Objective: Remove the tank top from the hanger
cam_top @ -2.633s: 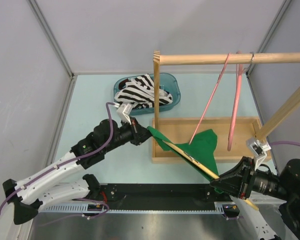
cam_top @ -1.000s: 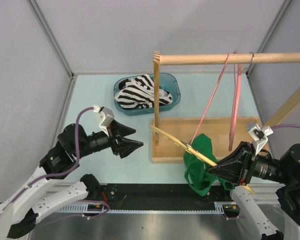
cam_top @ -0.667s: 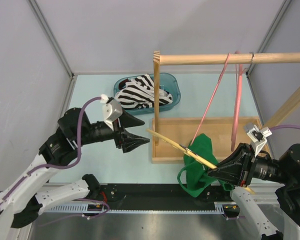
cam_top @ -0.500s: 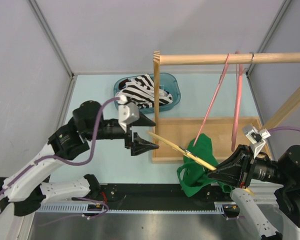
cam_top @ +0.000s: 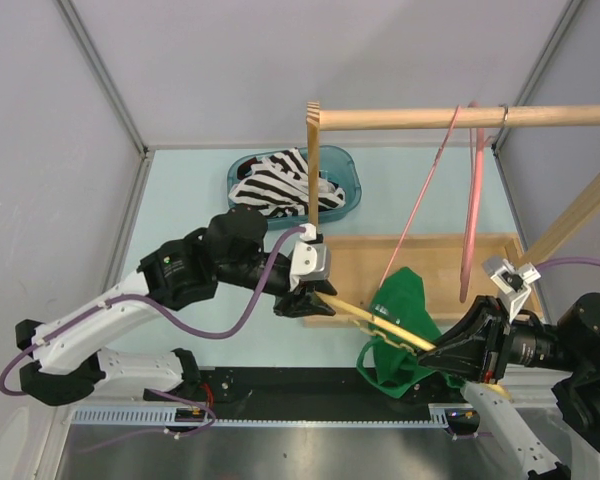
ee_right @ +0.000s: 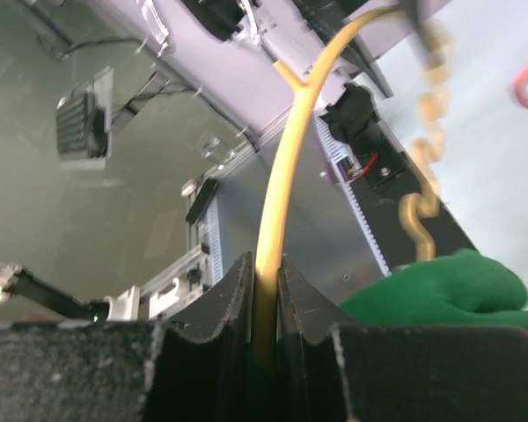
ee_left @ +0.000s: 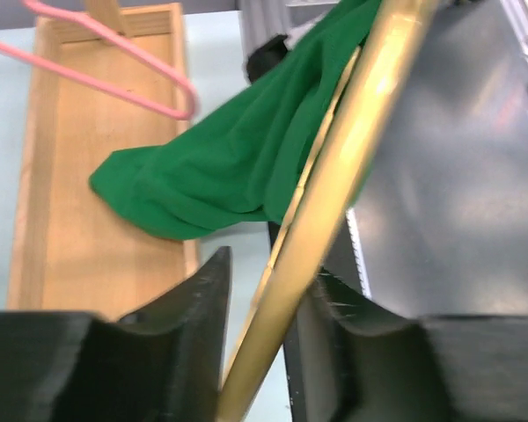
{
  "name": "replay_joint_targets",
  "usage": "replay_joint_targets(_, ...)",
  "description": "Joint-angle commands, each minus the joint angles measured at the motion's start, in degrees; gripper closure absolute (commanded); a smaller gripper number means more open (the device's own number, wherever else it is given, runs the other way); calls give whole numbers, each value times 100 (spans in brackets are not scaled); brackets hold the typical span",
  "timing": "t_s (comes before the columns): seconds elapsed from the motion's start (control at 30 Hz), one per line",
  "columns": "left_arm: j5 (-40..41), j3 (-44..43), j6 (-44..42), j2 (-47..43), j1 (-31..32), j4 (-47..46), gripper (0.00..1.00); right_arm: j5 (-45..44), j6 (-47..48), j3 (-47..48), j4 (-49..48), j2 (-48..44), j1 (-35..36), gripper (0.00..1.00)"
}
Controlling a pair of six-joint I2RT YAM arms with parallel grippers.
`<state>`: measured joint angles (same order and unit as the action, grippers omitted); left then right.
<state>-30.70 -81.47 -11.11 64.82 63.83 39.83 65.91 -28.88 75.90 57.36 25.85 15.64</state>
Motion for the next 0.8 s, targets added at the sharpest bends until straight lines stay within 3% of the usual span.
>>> replay_joint_targets(0.0, -121, -194, 170, 5, 147, -55, 74, 71, -82, 13, -340, -9, 36, 100)
replay_joint_targets(0.03, -155, -98, 241, -30, 164, -81, 89, 71, -82, 13, -340, 8, 36, 100)
replay_joint_targets(0.07, -156, -27, 372, -65, 191, -203, 99, 2, -100, 30, -349, 26, 36, 100)
replay_joint_targets(0.1, -182, 69, 443, -205, 200, -291, 100, -34, -91, 83, -305, 69, 36, 100)
replay_joint_targets(0.23, -297, 579, 794, -575, 208, -730, 100, -201, -74, 206, -165, 201, 18, 85)
replay_joint_targets(0.3, -226, 728, 1075, -715, 200, -1082, 100, -333, -117, 241, -94, 245, 9, 83)
replay_joint_targets(0.43, 239, 1045, 1646, -1075, 200, -1443, 100, -623, -249, 408, 47, 342, 1, 68)
replay_joint_targets(0.77, 336, 1643, 2140, -1594, 200, -1900, 100, -1501, -416, 934, 582, 360, -35, 5)
